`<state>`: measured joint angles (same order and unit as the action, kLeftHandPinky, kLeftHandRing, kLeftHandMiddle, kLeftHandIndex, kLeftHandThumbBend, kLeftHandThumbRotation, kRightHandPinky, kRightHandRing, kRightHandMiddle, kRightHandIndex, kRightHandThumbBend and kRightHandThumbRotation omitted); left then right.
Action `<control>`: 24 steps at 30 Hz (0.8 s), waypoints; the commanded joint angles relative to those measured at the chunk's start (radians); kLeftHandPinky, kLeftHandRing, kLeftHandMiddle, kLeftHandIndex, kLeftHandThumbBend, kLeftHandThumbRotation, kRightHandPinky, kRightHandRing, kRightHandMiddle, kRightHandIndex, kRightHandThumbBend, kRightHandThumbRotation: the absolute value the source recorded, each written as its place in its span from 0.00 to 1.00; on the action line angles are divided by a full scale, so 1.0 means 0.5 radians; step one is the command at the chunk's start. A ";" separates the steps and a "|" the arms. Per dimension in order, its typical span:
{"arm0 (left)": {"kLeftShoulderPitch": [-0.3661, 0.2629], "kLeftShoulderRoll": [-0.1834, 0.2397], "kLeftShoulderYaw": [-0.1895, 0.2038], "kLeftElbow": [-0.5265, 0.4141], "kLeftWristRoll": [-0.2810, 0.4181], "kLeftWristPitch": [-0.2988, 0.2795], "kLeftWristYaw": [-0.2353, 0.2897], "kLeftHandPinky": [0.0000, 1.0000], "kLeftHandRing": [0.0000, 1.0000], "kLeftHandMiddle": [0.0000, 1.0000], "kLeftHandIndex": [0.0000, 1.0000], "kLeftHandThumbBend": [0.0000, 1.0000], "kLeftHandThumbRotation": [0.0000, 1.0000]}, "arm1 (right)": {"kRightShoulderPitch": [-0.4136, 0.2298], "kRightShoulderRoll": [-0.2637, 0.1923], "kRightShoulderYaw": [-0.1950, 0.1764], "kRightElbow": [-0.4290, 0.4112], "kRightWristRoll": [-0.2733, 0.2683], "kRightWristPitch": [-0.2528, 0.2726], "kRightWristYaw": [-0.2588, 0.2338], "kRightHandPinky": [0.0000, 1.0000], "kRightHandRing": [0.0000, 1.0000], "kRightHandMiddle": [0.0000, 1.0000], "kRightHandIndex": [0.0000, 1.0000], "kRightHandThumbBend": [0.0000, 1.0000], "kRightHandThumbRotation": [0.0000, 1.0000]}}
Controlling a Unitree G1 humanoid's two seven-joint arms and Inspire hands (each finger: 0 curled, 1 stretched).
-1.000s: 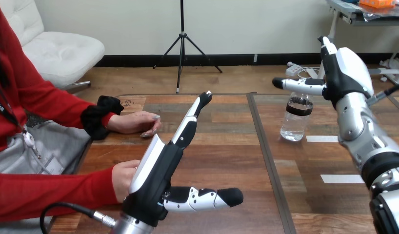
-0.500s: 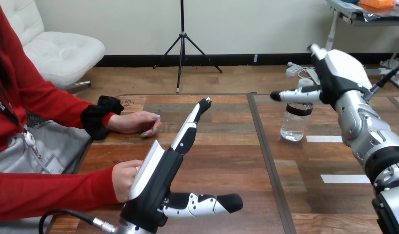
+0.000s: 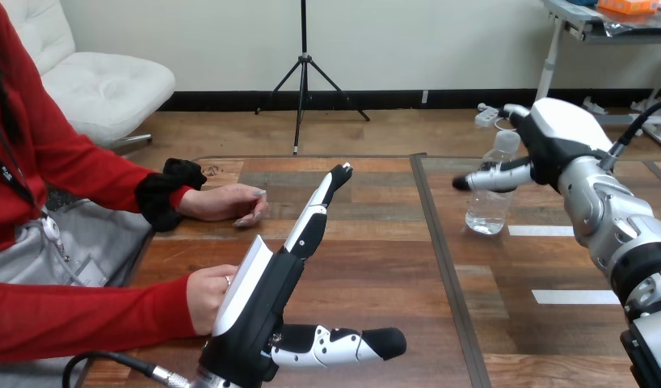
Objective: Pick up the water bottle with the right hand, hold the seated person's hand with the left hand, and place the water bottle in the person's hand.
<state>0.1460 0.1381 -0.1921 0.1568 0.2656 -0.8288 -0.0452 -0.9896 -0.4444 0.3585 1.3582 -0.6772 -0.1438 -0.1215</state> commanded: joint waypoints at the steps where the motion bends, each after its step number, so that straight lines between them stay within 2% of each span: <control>1: -0.031 -0.021 -0.026 -0.122 -0.034 -0.034 -0.004 1.00 1.00 1.00 1.00 1.00 0.59 | -0.186 -0.075 0.060 0.008 -0.047 -0.010 0.016 0.77 0.86 0.87 0.88 1.00 0.54; 4: -0.020 -0.021 -0.034 -0.137 -0.042 -0.030 -0.009 1.00 1.00 1.00 1.00 1.00 0.58 | -0.171 -0.073 0.051 0.009 -0.035 -0.022 0.019 0.75 0.84 0.86 0.86 1.00 0.56; 6: -0.005 -0.021 -0.033 -0.162 -0.030 -0.010 -0.006 1.00 1.00 1.00 1.00 1.00 0.57 | -0.162 -0.076 0.053 0.008 -0.033 -0.041 0.009 0.67 0.75 0.77 0.84 1.00 0.57; 8: 0.000 -0.021 -0.038 -0.168 -0.043 -0.005 -0.012 1.00 1.00 1.00 1.00 1.00 0.57 | -0.149 -0.065 -0.005 0.010 0.033 -0.050 0.034 0.64 0.71 0.73 0.84 1.00 0.57; 9: 0.004 -0.021 -0.041 -0.174 -0.046 -0.003 -0.013 1.00 1.00 1.00 1.00 1.00 0.56 | -0.146 -0.063 -0.021 0.010 0.053 -0.052 0.042 0.46 0.50 0.53 0.82 1.00 0.56; 10: 0.004 -0.020 -0.042 -0.175 -0.046 -0.009 -0.013 1.00 1.00 1.00 1.00 1.00 0.56 | -0.144 -0.061 -0.010 0.012 0.045 -0.042 0.041 0.39 0.42 0.45 0.82 1.00 0.55; 12: 0.004 -0.016 -0.043 -0.177 -0.043 -0.015 -0.011 1.00 1.00 1.00 1.00 1.00 0.56 | -0.144 -0.060 0.016 0.015 0.026 -0.028 0.035 0.36 0.40 0.45 0.80 1.00 0.55; 13: 0.008 -0.016 -0.047 -0.181 -0.053 -0.009 -0.014 1.00 1.00 1.00 1.00 1.00 0.56 | -0.137 -0.067 0.056 0.017 -0.013 -0.049 0.019 0.35 0.39 0.45 0.79 1.00 0.55; 15: 0.017 -0.016 -0.053 -0.193 -0.065 0.003 -0.019 1.00 1.00 1.00 1.00 1.00 0.55 | -0.129 -0.078 0.100 0.019 -0.055 -0.081 0.001 0.31 0.35 0.41 0.77 1.00 0.59; 16: 0.015 -0.017 -0.053 -0.193 -0.062 -0.003 -0.016 1.00 1.00 1.00 1.00 1.00 0.55 | -0.119 -0.077 0.089 0.020 -0.044 -0.093 0.000 0.30 0.34 0.40 0.76 1.00 0.60; 19: 0.009 -0.014 -0.051 -0.185 -0.054 -0.021 -0.011 1.00 1.00 1.00 1.00 1.00 0.56 | -0.106 -0.069 0.054 0.022 -0.002 -0.101 0.014 0.38 0.40 0.43 0.71 1.00 0.62; 22: 0.006 -0.007 -0.049 -0.184 -0.056 -0.028 -0.014 1.00 1.00 1.00 1.00 1.00 0.56 | -0.098 -0.062 0.036 0.024 0.022 -0.100 0.036 0.40 0.42 0.43 0.65 1.00 0.60; 24: 0.006 -0.006 -0.051 -0.192 -0.059 -0.023 -0.017 1.00 1.00 1.00 1.00 1.00 0.56 | -0.093 -0.063 0.031 0.025 0.031 -0.105 0.043 0.45 0.47 0.49 0.63 1.00 0.61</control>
<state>0.1813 0.1390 -0.2209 0.1044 0.2472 -0.8280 -0.0540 -1.0223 -0.4859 0.3758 1.3591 -0.6704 -0.1834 -0.1298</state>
